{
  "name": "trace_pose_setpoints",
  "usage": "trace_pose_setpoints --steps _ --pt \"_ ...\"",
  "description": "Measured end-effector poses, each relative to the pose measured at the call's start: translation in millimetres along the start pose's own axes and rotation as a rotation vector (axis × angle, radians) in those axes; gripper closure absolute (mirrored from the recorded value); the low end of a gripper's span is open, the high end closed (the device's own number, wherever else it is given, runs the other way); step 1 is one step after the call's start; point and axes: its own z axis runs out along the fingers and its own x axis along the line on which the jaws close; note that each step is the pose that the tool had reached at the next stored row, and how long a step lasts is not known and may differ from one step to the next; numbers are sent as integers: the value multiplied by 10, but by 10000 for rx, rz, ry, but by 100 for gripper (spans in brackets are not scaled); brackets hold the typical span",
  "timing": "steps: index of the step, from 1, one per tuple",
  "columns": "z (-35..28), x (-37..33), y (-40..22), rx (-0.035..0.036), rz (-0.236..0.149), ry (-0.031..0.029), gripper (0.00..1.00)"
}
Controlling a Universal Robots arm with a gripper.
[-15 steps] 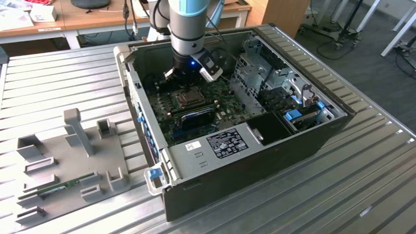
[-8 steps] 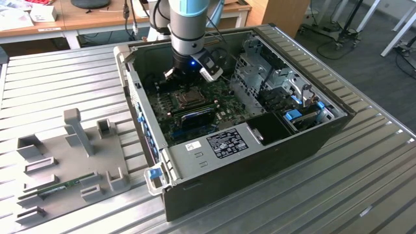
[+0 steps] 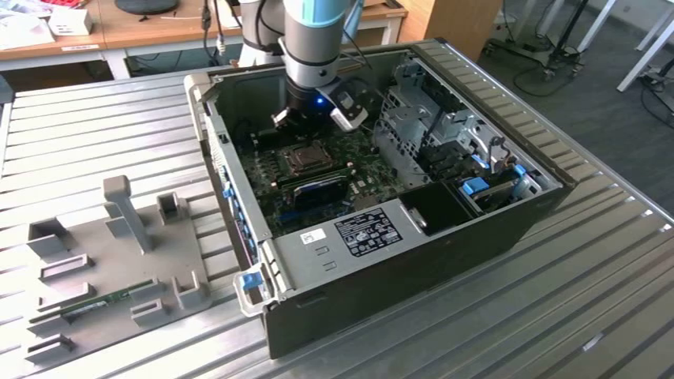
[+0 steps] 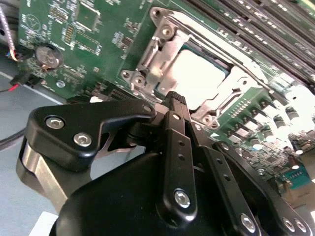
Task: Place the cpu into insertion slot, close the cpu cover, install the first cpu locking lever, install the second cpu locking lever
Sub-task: 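Install the first cpu locking lever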
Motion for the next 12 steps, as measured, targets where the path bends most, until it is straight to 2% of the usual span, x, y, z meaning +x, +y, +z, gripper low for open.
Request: trace_pose_setpoints --steps 3,8,12 --pt "3 -31 1 -134 -29 9 89" --pt "9 -86 1 -295 -105 30 89" --pt "12 -116 1 -406 -316 72 89"
